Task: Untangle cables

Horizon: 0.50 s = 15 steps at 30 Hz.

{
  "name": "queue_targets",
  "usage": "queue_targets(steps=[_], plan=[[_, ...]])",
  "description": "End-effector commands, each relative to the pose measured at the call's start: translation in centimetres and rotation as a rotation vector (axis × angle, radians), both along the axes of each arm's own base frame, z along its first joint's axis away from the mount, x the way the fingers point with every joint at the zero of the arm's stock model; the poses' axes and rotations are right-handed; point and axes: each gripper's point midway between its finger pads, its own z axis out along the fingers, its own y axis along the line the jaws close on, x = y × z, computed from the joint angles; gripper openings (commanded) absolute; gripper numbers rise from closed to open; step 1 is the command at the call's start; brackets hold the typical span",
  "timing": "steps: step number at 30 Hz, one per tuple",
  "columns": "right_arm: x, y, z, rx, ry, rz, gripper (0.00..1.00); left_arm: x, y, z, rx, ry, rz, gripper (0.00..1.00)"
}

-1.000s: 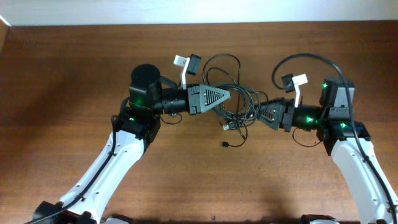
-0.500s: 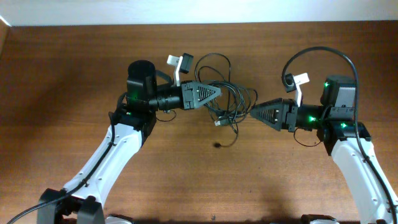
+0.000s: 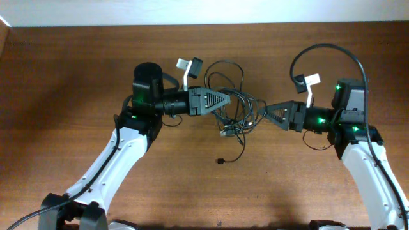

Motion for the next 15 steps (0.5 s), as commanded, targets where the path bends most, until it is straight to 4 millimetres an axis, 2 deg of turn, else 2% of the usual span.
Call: queue_targets(steps=[1,4,8,10,13,15], plan=[[-0.9,1.4,0.6,0.008,-0.026,0.056,0.62,0.0,-0.2,0.7,-0.006,-0.039,-0.018,0.0],[-1.8,2.3,1.9,0.061,-0.058,0.13,0.62,0.6,-0.1,0.5,0.005,-0.042,0.017,0.0],[-1.7,2.3,2.2,0.069,-0.058,0.133,0.62,1.9,0.2,0.0,0.031,-0.038,0.095,0.0],[-1.7,2.3,2.2,0.069,-0.057,0.133,0.62,2.4,0.5,-1.2,0.073,-0.01,0.138,0.0],[-0.9,2.1,1.6,0.032,-0.058,0.086,0.62,2.0,0.4,-2.0,0.095,0.016,0.129,0.0],[0.3,1.6,0.7,-0.023,-0.056,0.015,0.62,0.9,-1.2,-1.8,0.096,-0.024,0.078,0.0]])
